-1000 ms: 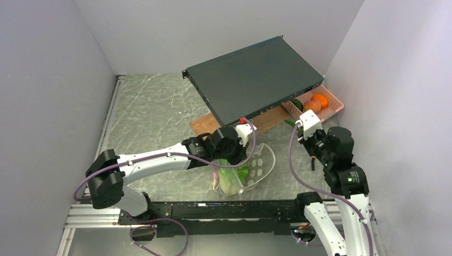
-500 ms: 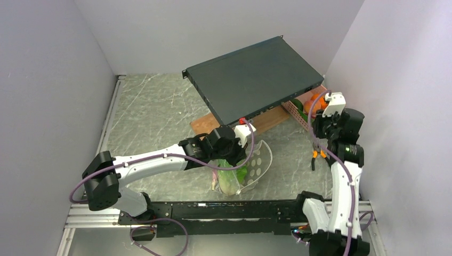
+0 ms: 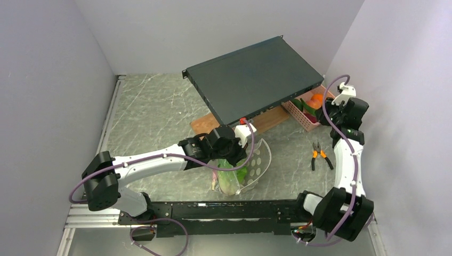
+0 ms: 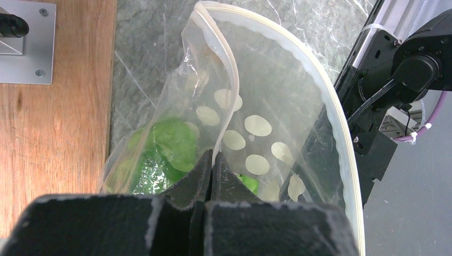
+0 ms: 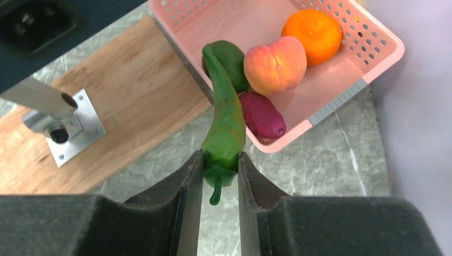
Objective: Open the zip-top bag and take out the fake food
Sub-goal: Place the fake vegetable in the bin.
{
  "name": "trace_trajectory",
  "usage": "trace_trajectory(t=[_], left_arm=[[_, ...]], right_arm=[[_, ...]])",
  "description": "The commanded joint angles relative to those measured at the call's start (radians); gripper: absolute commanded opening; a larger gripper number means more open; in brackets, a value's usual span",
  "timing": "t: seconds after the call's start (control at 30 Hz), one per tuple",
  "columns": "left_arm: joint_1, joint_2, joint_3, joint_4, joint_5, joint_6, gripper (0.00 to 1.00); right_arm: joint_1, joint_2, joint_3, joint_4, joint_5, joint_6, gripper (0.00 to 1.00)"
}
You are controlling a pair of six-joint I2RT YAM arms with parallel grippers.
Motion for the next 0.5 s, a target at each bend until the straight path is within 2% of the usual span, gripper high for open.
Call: trace_trajectory(t=[0.0, 0.47], left_arm=[[0.002, -0.034, 0.003, 0.038, 0.013, 0.013, 0.0], [0.002, -0.001, 0.037, 0.04, 0.02, 0.017, 0.0]], right_arm=[[-0.005, 0.063, 0.042, 0.19, -0.001, 0.121, 0.0], [-0.005, 0.278, 0.109, 0.334, 0.001, 0.235, 0.0]])
